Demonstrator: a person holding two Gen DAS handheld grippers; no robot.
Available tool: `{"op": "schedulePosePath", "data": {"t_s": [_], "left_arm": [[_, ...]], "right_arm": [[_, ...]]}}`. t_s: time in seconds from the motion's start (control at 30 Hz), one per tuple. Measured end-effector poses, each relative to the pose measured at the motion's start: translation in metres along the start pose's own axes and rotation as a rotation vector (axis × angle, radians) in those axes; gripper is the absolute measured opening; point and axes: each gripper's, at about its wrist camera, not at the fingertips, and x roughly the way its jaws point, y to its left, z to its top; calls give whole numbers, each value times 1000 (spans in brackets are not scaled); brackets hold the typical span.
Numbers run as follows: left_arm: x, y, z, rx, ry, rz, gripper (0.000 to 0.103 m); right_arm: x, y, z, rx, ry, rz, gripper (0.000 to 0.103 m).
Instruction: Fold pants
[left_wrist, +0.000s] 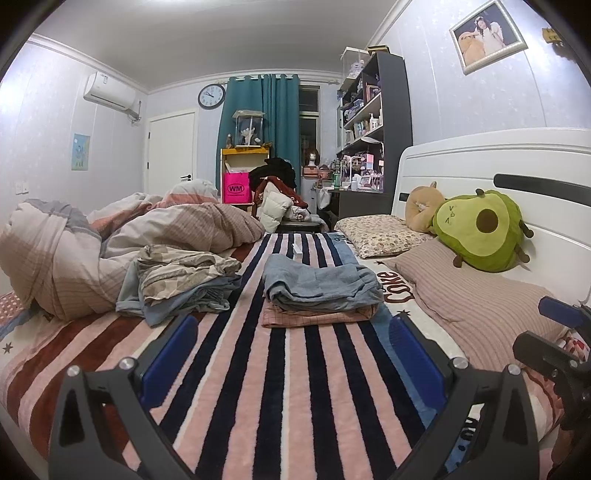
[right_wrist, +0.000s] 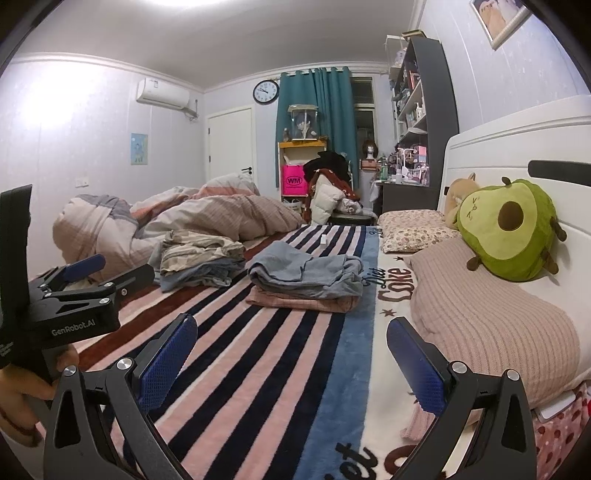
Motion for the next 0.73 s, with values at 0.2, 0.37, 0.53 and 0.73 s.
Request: {"op": "schedulePosePath", "data": {"t_s": [0.2,0.37,0.53,0.73], "left_arm": [[0,0,0,0,0,2,102],[0,1,0,-1,-1,-1,102],[-1,1,1,1,-4,2,102],[-1,3,4,2,3,7,102]], "right_arm": [[0,-1,0,0,1,0,103],[0,-1,0,1,0,0,103],[1,3,1,1,-3,-1,103],[1,3,0,2,-2,-2,103]]}}
